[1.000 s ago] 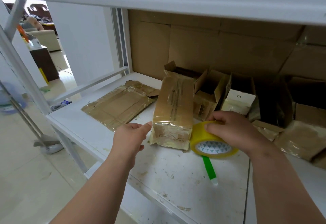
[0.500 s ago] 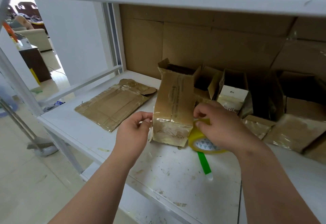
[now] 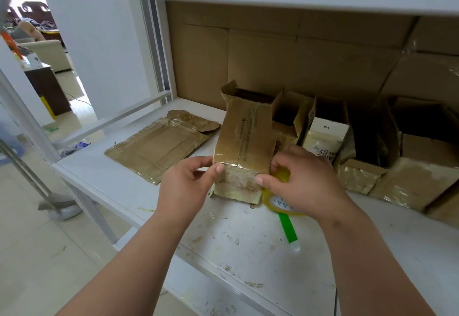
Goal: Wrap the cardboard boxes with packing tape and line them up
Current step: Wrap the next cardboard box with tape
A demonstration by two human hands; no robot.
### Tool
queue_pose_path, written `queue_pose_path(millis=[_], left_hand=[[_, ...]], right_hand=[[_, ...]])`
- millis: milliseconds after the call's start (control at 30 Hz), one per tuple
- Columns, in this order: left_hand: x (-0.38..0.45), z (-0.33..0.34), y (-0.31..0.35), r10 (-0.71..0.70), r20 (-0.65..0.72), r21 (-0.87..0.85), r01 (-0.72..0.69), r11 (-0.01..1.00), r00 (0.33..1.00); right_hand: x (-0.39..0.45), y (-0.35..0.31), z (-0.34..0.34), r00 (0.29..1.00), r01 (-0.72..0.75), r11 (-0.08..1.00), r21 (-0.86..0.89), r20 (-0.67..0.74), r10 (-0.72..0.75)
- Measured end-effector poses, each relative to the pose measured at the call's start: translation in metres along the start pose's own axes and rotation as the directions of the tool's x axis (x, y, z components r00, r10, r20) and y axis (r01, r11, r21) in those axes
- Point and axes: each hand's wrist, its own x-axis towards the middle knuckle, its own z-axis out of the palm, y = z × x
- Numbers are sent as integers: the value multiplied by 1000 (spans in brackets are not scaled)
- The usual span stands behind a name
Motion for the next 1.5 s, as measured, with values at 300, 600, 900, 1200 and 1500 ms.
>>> queue_pose_path(millis=[300, 600, 900, 1200, 1500], left_hand=[[-7, 11, -6, 176, -103, 182, -155, 971, 979], [-5, 17, 2, 257, 14, 395, -242, 886, 966], [0, 20, 0, 221, 0, 300, -210, 930, 975], [0, 22, -7, 250, -31, 305, -229, 925, 968], [-1, 26, -4, 223, -68, 310, -192, 931, 973]], right_hand=[[-2, -4, 0, 999, 27, 997, -66, 21, -25], [1, -15, 13, 990, -89, 987, -133, -117, 74], [-1, 0, 7, 1000, 0, 996, -85, -26, -2], [-5, 5, 3, 999, -50, 994, 100, 14, 49], [-10, 3, 9, 997, -28, 994, 110, -62, 35]])
